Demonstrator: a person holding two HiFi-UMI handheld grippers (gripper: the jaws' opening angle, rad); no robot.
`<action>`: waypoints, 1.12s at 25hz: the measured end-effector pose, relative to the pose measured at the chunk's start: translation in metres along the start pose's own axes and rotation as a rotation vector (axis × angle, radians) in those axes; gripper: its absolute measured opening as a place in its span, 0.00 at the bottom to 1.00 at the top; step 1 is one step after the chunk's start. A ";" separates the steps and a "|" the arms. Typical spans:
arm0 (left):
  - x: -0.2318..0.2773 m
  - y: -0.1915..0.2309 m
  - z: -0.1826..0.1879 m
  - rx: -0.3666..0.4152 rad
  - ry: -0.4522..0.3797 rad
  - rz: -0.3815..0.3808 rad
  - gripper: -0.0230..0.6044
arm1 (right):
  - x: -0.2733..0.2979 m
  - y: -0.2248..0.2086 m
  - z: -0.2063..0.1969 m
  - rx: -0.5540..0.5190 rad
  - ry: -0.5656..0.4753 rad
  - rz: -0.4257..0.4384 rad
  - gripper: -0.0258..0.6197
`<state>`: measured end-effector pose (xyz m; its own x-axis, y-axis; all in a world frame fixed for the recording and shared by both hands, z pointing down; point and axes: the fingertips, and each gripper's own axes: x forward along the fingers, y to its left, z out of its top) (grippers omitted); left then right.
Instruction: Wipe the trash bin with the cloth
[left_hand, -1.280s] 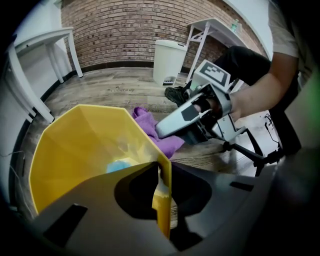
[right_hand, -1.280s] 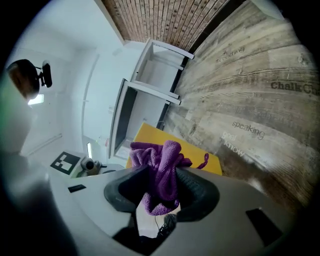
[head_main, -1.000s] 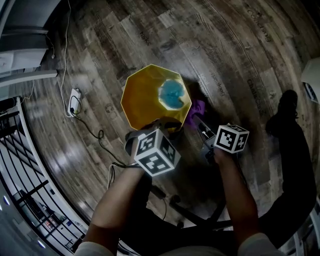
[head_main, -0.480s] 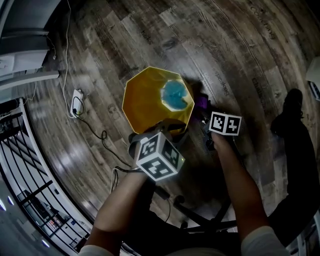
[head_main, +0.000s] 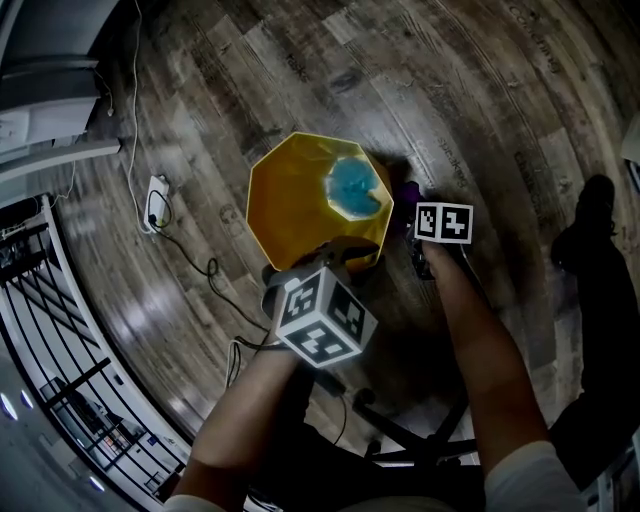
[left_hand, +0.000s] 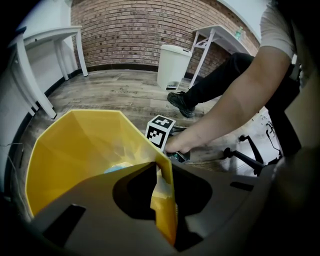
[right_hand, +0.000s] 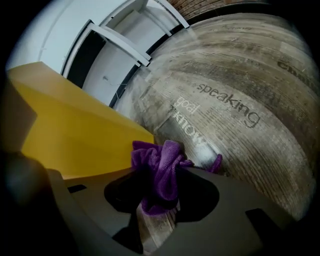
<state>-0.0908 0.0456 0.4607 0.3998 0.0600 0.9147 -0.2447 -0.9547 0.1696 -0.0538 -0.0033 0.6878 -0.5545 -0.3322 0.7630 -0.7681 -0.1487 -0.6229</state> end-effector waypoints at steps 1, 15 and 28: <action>0.000 0.000 0.000 -0.002 -0.005 0.003 0.10 | -0.001 0.000 0.000 -0.005 -0.001 -0.007 0.29; -0.030 -0.013 -0.027 0.146 0.035 -0.007 0.27 | -0.102 0.009 -0.016 0.101 -0.131 0.048 0.29; -0.034 -0.006 -0.071 0.122 0.146 -0.014 0.27 | -0.157 0.075 -0.033 0.145 -0.185 0.167 0.29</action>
<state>-0.1655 0.0700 0.4543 0.2679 0.1071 0.9575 -0.1270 -0.9812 0.1453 -0.0350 0.0684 0.5271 -0.5915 -0.5257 0.6114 -0.6096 -0.2048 -0.7658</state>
